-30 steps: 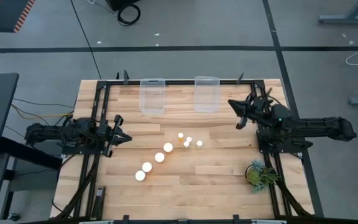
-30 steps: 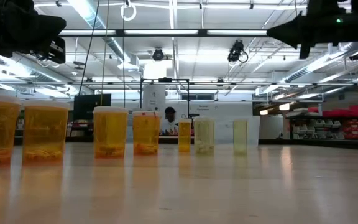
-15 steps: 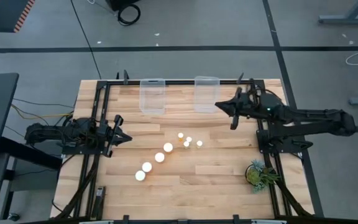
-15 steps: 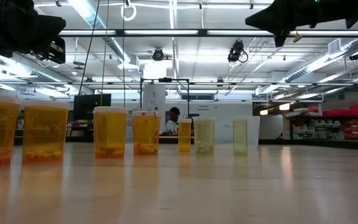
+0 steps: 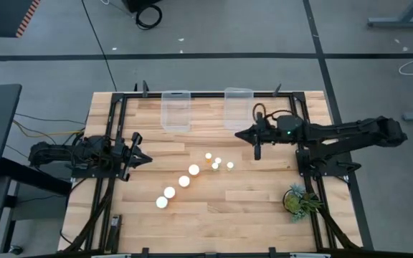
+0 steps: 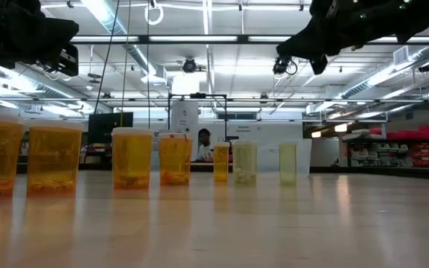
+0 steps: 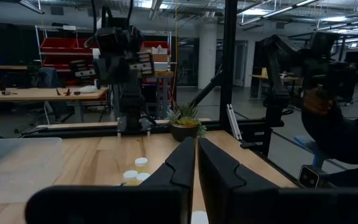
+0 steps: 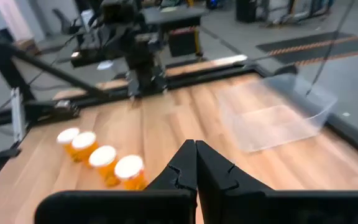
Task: Pick and place medicine bottles into bin by pill shape (circle, oval)
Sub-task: Put the bottom left small yellow pill bottle into the right transparent bin
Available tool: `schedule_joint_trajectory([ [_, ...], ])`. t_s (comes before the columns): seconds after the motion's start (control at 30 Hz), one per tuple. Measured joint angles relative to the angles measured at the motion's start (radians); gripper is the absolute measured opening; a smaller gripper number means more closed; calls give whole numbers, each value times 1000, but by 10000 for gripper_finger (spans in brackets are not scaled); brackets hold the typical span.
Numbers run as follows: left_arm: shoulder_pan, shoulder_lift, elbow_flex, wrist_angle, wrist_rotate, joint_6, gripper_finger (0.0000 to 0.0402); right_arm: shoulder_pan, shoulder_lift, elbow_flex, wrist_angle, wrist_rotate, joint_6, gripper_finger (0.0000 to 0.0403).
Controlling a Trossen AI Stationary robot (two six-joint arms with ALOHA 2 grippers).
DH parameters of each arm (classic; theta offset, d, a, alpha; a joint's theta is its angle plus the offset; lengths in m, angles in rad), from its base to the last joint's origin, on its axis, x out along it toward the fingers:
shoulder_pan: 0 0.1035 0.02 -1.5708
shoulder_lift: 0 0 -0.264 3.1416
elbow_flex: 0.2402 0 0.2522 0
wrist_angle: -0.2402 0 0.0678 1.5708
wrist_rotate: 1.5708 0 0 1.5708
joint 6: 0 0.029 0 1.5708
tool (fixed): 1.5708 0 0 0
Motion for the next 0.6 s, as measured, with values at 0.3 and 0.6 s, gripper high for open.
schedule_joint_trajectory([
  [0.3,0,0,0,0,0,0,36,66,209,144,-77,-4,-50,45],
  [0.6,0,0,0,0,0,0,26,118,356,258,-175,28,-55,121],
])
